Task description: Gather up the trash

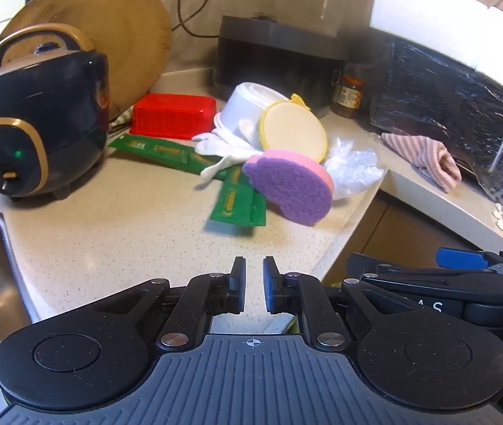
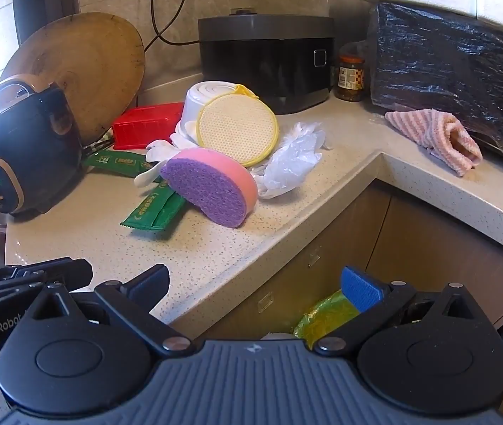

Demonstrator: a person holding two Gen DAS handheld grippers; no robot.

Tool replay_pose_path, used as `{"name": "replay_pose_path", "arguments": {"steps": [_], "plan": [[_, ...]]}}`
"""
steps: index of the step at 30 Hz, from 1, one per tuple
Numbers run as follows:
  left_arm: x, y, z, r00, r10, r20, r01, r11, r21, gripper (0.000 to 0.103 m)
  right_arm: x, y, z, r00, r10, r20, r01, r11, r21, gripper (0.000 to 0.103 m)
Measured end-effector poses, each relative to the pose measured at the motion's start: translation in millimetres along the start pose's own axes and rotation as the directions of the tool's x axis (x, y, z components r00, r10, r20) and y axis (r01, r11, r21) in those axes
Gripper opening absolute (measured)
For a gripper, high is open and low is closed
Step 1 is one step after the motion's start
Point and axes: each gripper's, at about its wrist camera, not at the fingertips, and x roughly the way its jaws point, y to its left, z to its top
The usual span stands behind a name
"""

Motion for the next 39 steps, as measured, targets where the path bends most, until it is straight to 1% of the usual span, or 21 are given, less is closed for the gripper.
{"name": "replay_pose_path", "arguments": {"steps": [24,39], "plan": [[2.1,-2.7,-4.0,1.0,0.001,-0.019,-0.001,1.0,-0.01,0.013,2.2,-5.8,-2.1,1.0,0.001,-0.014,-0.001,1.0,0.006,0.103],[-2.1,-3.5,-3.0,1.0,-0.006,0.007,0.007,1.0,-0.005,0.013,-0.8,-6.0,-1.3,1.0,0.006,0.009,-0.006,1.0,0.002,0.103]]}}
